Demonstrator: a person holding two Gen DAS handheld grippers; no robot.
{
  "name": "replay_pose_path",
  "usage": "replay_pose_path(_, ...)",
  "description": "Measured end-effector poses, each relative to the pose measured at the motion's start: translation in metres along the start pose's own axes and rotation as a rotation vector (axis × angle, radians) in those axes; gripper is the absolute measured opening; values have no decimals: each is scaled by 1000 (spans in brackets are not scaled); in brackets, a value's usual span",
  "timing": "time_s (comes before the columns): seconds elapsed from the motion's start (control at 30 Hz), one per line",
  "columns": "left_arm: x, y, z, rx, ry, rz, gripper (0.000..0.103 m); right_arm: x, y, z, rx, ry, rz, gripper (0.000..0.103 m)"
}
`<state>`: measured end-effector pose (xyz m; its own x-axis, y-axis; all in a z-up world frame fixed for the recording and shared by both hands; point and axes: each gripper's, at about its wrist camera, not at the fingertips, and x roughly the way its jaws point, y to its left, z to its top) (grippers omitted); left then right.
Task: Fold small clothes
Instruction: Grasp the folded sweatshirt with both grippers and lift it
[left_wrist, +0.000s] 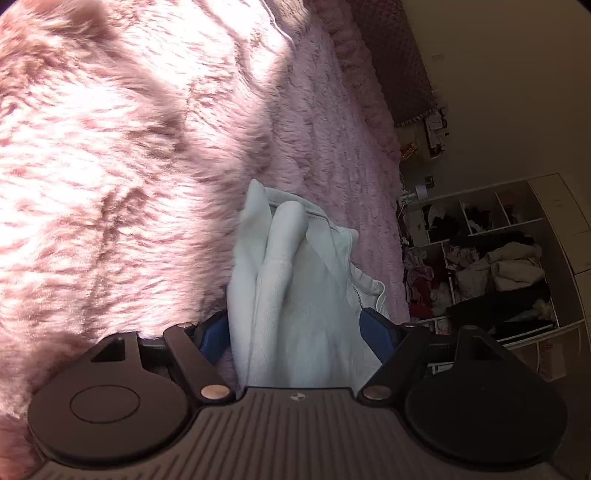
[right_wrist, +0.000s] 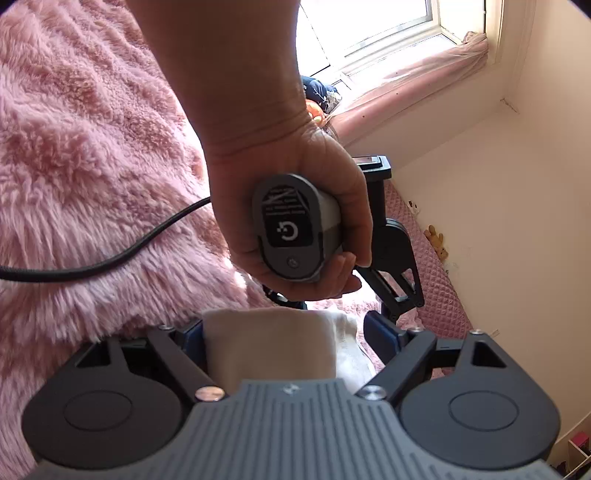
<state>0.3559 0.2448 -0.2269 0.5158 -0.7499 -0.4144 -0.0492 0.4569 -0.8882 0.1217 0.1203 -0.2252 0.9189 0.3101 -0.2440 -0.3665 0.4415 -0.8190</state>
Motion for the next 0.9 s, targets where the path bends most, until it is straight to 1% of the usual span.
replay_pose_path(0.1, 5, 4, 5, -43, -23, -21, 90, 0, 3, 4, -5, -9, -33, 81)
replay_pose_path(0.2, 9, 7, 8, -61, -33, -37, 90, -8, 10, 6, -12, -12, -50, 81)
replay_pose_path(0.33, 13, 9, 14, -78, -32, -38, 89, -8, 11, 9, 4, -1, -39, 74)
replay_pose_path(0.37, 14, 9, 17, -75, -30, -40, 89, -16, 13, 7, 12, 0, -32, 72)
replay_pose_path(0.4, 14, 8, 17, -71, -29, -40, 89, -17, 12, 8, 16, 1, -27, 69)
replay_pose_path(0.47, 14, 11, 21, -71, -32, -29, 82, -17, 11, 9, 19, 0, -14, 62)
replay_pose_path(0.5, 15, 12, 20, -77, -33, -25, 80, -17, 10, 8, 19, 0, -8, 55)
replay_pose_path(0.53, 14, 14, 20, -86, -33, -22, 76, -25, 13, 8, 20, 3, 3, 48)
replay_pose_path(0.67, 10, 21, 20, -117, -37, -25, 69, -31, 11, 7, 31, 18, 18, 38)
replay_pose_path(0.7, 10, 21, 20, -117, -37, -17, 68, -33, 10, 7, 41, 26, 29, 24)
replay_pose_path(0.73, 9, 21, 19, -111, -39, 3, 61, -35, 9, 7, 54, 36, 43, 6)
replay_pose_path(0.77, 9, 21, 19, -103, -39, 16, 49, -37, 7, 6, 66, 40, 56, 6)
replay_pose_path(0.8, 9, 18, 17, -86, -44, 37, 43, -40, 5, 6, 76, 47, 70, 6)
replay_pose_path(0.83, 9, 15, 16, -68, -50, 57, 31, -41, 3, 7, 82, 49, 77, 6)
replay_pose_path(0.87, 8, 12, 15, -50, -52, 70, 27, -42, -1, 8, 92, 50, 80, 6)
replay_pose_path(0.9, 7, 10, 14, -39, -59, 77, 25, -44, -4, 8, 101, 52, 81, 6)
